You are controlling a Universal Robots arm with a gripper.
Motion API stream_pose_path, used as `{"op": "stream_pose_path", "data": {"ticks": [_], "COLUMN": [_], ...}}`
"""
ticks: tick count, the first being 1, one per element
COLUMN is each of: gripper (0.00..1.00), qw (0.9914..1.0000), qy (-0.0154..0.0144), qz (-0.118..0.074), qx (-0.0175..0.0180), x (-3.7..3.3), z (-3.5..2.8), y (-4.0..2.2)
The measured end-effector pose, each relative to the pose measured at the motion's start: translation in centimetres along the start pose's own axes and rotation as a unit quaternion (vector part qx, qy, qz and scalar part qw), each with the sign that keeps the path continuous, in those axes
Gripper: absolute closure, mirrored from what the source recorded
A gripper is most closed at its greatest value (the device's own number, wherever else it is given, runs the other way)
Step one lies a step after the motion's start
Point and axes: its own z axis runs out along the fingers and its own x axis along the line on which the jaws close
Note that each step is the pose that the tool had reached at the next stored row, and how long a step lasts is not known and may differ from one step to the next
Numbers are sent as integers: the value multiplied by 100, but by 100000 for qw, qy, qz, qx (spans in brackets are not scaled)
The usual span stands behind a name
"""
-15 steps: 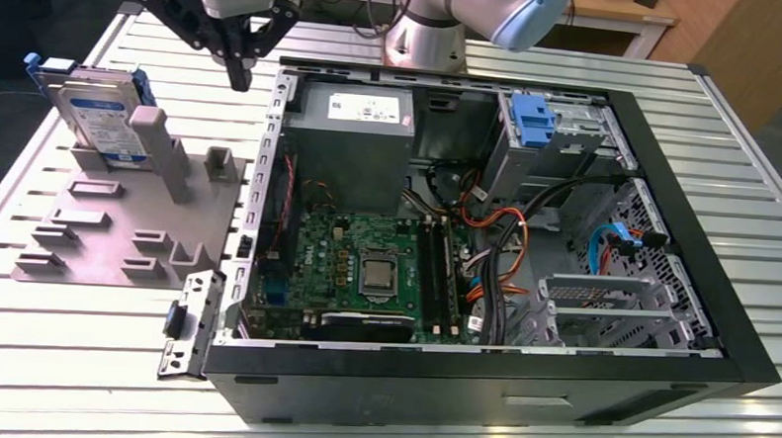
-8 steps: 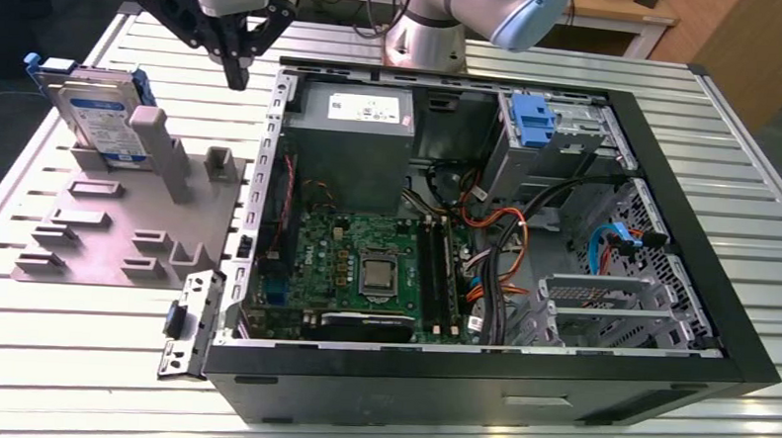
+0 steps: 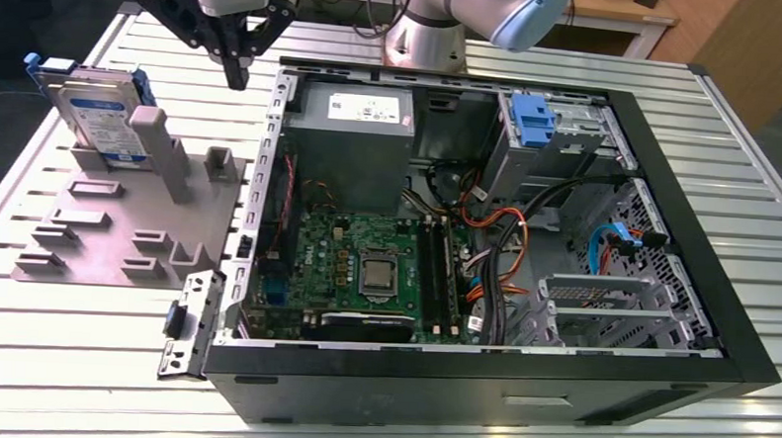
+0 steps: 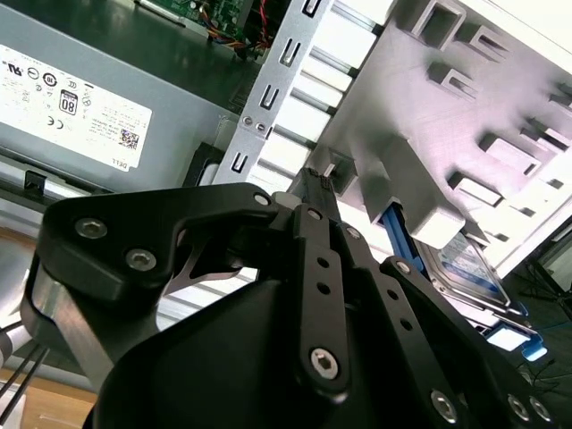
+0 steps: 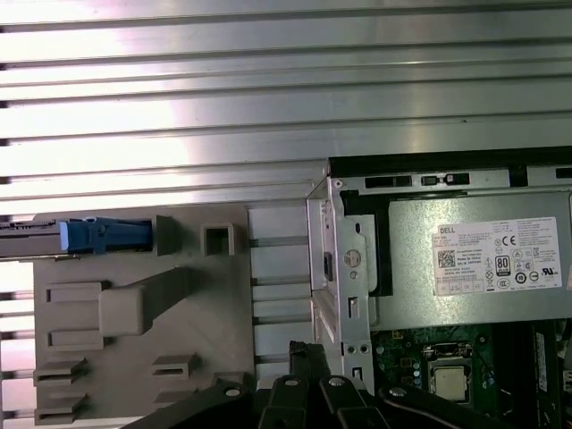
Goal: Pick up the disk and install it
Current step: 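Reach for the disk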
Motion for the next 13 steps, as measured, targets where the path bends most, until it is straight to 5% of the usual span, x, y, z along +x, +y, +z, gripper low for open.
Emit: {"op": "stream_pose_path", "data": {"ticks": [7, 13], "gripper": [89, 89], "qw": [100000, 100000], "qy": [-8, -14], "qz": [12, -2], "qx": [-5, 0], "x": [16, 118], "z": [1, 0], "y": [-1, 6]}}
